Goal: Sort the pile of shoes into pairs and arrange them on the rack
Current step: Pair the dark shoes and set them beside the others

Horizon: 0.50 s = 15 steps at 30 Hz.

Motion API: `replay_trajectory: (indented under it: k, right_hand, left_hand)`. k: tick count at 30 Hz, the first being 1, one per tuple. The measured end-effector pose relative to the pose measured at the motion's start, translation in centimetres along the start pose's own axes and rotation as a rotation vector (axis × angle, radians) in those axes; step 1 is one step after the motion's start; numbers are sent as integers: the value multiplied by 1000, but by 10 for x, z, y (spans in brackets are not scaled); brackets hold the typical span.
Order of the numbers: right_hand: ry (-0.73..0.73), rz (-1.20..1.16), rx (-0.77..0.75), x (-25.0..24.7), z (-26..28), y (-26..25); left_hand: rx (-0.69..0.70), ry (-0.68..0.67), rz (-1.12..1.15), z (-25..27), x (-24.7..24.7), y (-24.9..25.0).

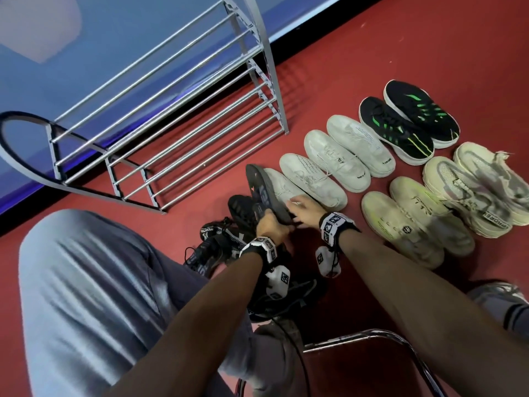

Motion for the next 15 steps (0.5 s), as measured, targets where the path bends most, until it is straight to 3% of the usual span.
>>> replay_trajectory:
  k: [3,7,15]
  right_hand:
    - [86,301,-40,-7,-3,3]
    - [113,391,-97,-6,-2,1]
    - [99,585,-69,4,5,-1]
  left_hand:
    - [86,-179,-64,3,30,-5]
    - [50,-45,-40,8,11,-15]
    - [-241,164,-28,-1,-29,-63]
Point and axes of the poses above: each hand's wrist, its own z-axis away from the middle knuckle, its own x-axis out of the palm, y = z × x, the point moved 9 cm from there along -z, towards the middle knuckle, and after that the axes turned 3 degrees about x, right-handed, at the moved point
